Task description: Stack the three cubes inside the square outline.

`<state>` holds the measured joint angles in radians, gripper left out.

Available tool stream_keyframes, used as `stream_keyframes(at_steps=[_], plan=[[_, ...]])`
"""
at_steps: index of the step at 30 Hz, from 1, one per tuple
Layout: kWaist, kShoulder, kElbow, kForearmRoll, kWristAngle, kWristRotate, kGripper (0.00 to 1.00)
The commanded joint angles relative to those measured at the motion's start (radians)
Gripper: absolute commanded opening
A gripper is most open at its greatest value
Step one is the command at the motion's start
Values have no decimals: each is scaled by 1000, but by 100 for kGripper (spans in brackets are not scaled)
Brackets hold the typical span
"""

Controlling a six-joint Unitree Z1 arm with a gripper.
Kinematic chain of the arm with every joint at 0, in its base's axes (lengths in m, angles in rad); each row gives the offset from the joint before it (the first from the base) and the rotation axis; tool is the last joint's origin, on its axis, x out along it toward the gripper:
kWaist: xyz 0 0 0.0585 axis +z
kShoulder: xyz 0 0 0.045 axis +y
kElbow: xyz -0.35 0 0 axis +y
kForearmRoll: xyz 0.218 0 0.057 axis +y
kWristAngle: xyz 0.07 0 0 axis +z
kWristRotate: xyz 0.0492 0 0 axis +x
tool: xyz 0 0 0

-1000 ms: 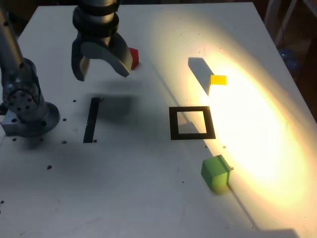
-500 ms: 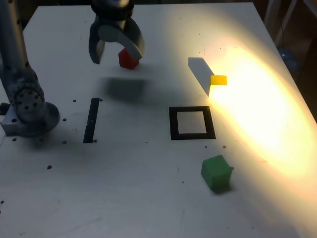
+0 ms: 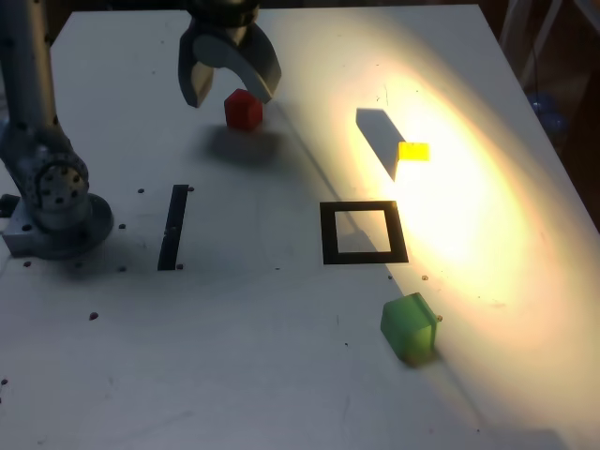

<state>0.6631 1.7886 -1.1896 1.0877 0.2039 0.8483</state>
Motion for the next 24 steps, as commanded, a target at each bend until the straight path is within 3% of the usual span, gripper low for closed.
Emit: stream_keyframes(at_steps=[1, 16, 24], plan=[[7, 10, -9, -13, -1, 12, 97], [52, 124, -20, -114, 5, -1, 96], [63, 157, -26, -126, 11, -18, 79]])
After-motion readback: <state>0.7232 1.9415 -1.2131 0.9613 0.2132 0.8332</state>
